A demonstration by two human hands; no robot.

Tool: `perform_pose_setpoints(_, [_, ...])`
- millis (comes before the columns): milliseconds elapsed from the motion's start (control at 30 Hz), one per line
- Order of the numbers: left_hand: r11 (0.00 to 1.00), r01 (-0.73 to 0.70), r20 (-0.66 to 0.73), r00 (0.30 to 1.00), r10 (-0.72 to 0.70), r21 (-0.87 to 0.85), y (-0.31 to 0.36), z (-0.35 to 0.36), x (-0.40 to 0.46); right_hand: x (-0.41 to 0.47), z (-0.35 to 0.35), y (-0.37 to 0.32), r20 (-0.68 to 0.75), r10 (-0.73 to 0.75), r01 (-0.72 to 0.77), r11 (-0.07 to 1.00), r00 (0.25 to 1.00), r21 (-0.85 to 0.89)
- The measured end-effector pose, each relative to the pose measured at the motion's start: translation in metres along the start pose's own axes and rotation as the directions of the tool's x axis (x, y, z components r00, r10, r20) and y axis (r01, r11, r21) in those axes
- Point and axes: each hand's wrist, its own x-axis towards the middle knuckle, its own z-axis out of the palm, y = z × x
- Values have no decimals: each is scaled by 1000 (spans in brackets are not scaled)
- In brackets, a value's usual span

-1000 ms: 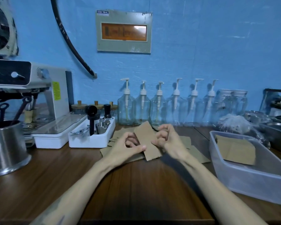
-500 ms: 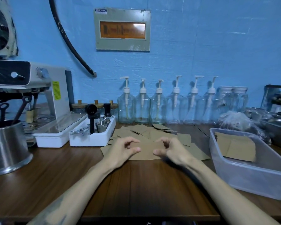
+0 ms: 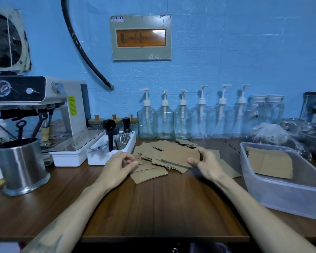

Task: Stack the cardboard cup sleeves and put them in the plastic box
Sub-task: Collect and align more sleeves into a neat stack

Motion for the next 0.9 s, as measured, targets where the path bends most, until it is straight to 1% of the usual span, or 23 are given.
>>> perform_pose_setpoints(67, [1000,-26,-15,1000,26,11,2,3,1,0,-3,-1,-49,2,-1,1000,999,2])
perform_pose_setpoints(133, [999,-50,19,999,50,8,10,9,4,1,-7,0,-96,8,-11,1000,995,-29])
perform_pose_setpoints(233, [993,-96,108,990,89,63,25,21,14,2,-11,3,-131,25,-35,997,991,-74])
perform_pose_setpoints(367, [969,-173,246,961,127,177,52,37,32,5,-13,7,-154,44,-58,994,987,-90])
perform_pose_setpoints(500, [950,-197,300,947,120,243,68,56,48,10,-16,11,-170,53,-71,992,984,-102])
perform_pose_setpoints(633, [927,-201,331,939,90,316,65,72,55,16,-21,16,-181,51,-81,983,982,-165])
perform_pose_setpoints(733, [942,-190,322,942,95,277,60,75,56,20,-26,18,-207,41,-84,976,977,-203])
perform_pose_setpoints(900, [971,-168,264,957,120,169,51,65,52,20,-23,15,-201,41,-77,982,979,-174])
